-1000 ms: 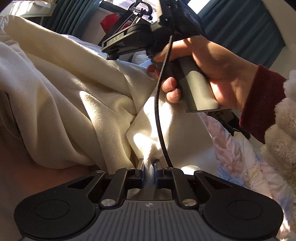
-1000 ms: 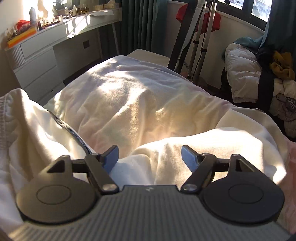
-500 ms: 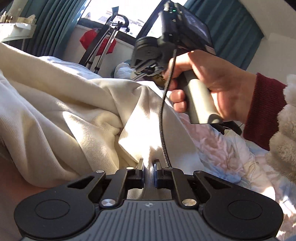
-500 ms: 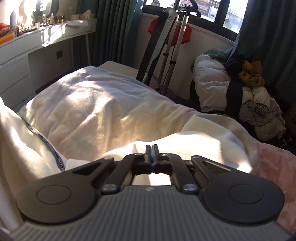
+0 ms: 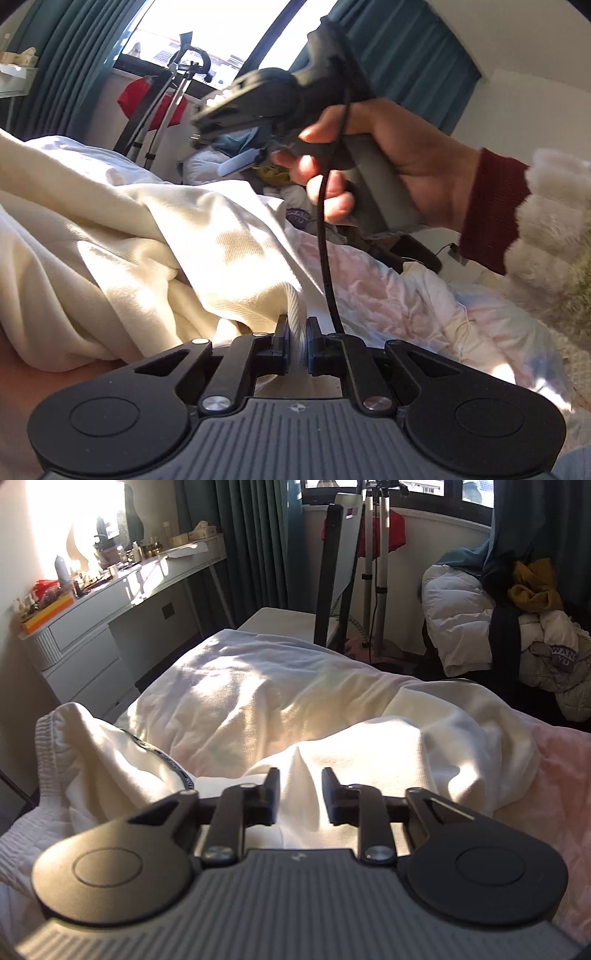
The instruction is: Fold clothes
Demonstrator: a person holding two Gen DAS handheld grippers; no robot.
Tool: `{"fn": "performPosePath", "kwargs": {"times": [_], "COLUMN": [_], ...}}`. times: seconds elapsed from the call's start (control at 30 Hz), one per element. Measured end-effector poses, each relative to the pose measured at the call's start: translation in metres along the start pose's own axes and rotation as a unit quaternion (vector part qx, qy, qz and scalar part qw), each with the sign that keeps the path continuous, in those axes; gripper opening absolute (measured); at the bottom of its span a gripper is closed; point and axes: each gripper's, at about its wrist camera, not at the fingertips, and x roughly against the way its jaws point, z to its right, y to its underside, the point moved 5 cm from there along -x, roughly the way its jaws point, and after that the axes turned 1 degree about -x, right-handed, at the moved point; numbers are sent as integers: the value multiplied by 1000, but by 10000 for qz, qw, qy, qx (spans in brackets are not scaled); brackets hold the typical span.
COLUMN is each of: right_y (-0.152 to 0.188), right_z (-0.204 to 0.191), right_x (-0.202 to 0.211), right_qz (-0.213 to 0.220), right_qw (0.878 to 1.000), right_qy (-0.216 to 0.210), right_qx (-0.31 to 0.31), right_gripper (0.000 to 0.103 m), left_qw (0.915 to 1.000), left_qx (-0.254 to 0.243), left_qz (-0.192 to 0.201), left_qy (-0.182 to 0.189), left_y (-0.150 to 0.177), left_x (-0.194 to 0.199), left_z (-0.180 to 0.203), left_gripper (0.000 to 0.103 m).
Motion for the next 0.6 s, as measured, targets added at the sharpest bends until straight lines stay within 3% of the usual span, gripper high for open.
{"fn": "performPosePath", "kwargs": {"times": [0.03, 0.07, 0.2, 0.33, 0.43, 0.47, 0.53, 0.6], "right_y": [-1, -2, 2, 10, 15, 16, 15, 8], "right_z": [-8, -17, -56, -74, -80, -79, -77, -69], "right_x": [-10, -20, -67, -108, -126, -127, -121, -103], "right_qz": [-108, -224, -689, -949, -1076, -1104, -1064, -868], "right_qw": [9998, 9993, 9945, 9873, 9816, 9805, 9800, 9840], "right_qy": [-114, -210, -119, 434, 740, 778, 842, 858], "right_qx": [95, 205, 776, 1195, 1395, 1426, 1456, 1298], "right_gripper": [66, 71, 71, 69, 56, 39, 24, 18], "left_qw": [10000, 9999, 9993, 9985, 9980, 9977, 9978, 9981], "left_qx": [19, 76, 123, 75, 107, 145, 127, 60], "left_qz": [-5, -23, -97, -153, -158, -152, -151, -129], "left_qy": [67, 124, 334, 518, 608, 643, 638, 601], "left_y": [0, 1, 6, 10, 11, 11, 11, 11], "left_x": [-3, -8, -18, -27, -31, -32, -33, -33], "left_z": [0, -2, -9, -13, -17, -19, -20, -19], "left_gripper": [9, 9, 9, 9, 9, 9, 9, 9]}}
